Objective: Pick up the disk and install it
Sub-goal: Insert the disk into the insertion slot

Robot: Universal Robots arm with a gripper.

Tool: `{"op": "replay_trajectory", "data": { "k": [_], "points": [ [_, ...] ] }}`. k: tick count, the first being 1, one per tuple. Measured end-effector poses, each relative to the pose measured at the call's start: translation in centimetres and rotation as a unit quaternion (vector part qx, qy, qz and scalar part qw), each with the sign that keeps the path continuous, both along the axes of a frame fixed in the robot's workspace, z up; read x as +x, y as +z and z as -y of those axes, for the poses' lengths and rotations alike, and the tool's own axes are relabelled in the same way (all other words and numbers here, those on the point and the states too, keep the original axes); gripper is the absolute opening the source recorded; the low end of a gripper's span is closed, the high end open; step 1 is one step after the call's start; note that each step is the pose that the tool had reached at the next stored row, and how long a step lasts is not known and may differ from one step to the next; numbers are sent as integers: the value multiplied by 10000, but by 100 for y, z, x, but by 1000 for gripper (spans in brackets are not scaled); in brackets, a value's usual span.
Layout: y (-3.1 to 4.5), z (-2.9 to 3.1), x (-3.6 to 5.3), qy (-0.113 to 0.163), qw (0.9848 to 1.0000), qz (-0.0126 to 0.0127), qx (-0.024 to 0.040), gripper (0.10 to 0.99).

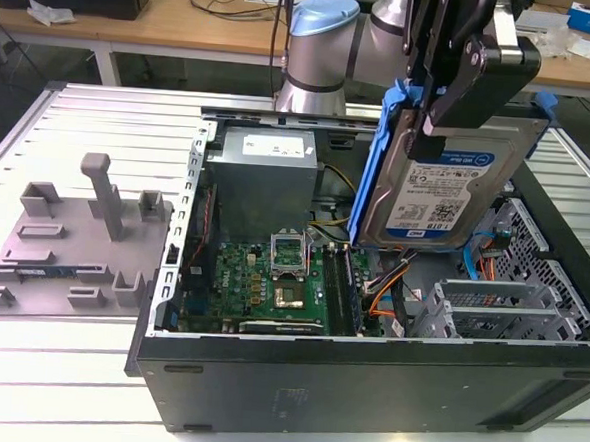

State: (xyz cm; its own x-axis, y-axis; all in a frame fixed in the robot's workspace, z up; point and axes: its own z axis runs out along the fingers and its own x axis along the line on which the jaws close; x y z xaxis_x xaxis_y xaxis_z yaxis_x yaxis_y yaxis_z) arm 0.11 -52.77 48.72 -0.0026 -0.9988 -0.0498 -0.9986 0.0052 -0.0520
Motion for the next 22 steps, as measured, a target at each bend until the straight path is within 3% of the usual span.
{"op": "replay_trajectory", "data": {
  "k": [14, 19, 22],
  "points": [
    [-21, 25, 12, 0, 10000, -8, -28, 369],
    [-48, 85, 94, 0, 10000, -9, -47, 369],
    [-63, 91, 154, 0, 10000, -9, -64, 369]
  ]
}}
